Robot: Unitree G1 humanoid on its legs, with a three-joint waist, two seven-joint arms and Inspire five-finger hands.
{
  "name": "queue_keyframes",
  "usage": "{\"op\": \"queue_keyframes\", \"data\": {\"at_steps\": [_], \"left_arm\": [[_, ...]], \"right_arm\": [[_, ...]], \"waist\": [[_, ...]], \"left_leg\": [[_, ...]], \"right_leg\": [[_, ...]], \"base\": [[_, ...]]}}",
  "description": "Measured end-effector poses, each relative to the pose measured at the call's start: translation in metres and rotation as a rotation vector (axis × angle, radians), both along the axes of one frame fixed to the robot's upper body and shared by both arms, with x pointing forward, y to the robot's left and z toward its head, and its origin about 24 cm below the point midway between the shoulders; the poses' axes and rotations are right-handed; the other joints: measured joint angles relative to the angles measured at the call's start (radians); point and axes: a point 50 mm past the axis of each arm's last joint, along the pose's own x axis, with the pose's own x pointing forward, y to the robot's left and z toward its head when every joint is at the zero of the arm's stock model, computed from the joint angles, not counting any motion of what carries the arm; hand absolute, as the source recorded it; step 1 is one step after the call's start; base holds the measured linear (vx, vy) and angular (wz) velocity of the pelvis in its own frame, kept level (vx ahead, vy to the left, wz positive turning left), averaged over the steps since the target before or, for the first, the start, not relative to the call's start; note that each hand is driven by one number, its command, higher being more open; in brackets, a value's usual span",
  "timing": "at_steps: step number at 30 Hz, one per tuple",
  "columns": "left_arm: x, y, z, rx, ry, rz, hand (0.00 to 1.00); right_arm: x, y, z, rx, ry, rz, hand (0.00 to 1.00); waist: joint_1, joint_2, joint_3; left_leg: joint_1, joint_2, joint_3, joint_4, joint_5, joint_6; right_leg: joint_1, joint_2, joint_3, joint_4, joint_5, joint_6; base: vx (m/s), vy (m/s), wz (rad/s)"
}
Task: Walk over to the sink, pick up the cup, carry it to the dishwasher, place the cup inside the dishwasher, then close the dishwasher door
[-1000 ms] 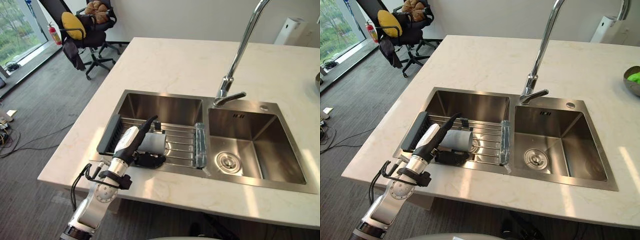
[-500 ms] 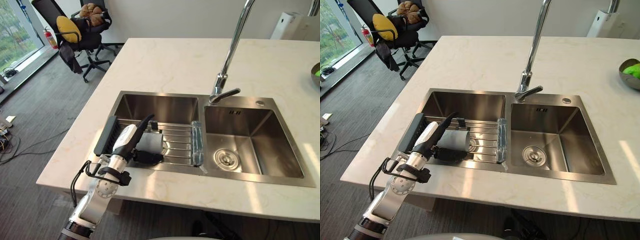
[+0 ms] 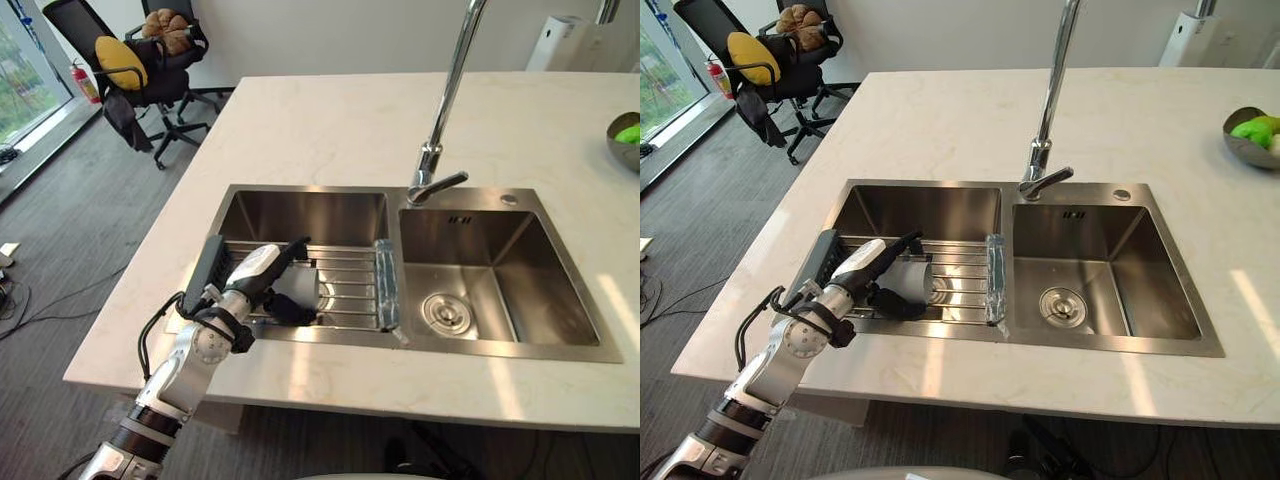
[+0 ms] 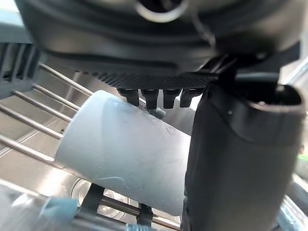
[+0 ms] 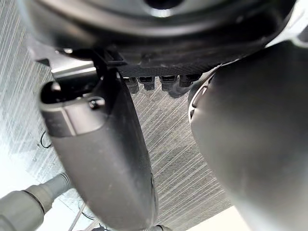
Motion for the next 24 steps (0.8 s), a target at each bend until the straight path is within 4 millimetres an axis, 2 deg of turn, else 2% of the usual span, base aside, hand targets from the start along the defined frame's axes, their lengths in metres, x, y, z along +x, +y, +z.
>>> {"op": "queue_keyframes", "data": {"at_steps": [6, 9, 24], "left_arm": [[0.004, 0.003, 0.002, 0.034, 0.019, -0.025, 1.00], [0.007, 0.006, 0.003, 0.047, 0.018, -0.021, 1.00], [0.013, 0.011, 0.006, 0.087, 0.033, -0.037, 1.00]], "right_arm": [[-0.001, -0.002, 0.000, 0.000, 0.000, -0.015, 1.00], [-0.001, -0.003, 0.001, 0.003, -0.008, -0.014, 1.00], [-0.002, -0.003, 0.001, 0.012, -0.013, -0.031, 1.00]], "waist": [[-0.003, 0.010, 0.004], [-0.015, 0.015, 0.006], [-0.024, 0.017, 0.007]], "left_leg": [[0.003, 0.002, 0.009, 0.000, -0.002, -0.001], [0.003, 0.003, 0.011, 0.000, -0.002, -0.001], [0.003, 0.005, 0.028, -0.001, -0.002, -0.002]], "right_leg": [[-0.001, 0.003, 0.006, 0.000, 0.000, 0.000], [-0.002, 0.004, 0.008, 0.000, 0.000, 0.000], [-0.012, 0.008, 0.024, 0.000, 0.004, -0.002]], "base": [[0.00, -0.002, -0.02], [-0.01, -0.003, -0.01], [-0.01, -0.003, -0.02]]}}
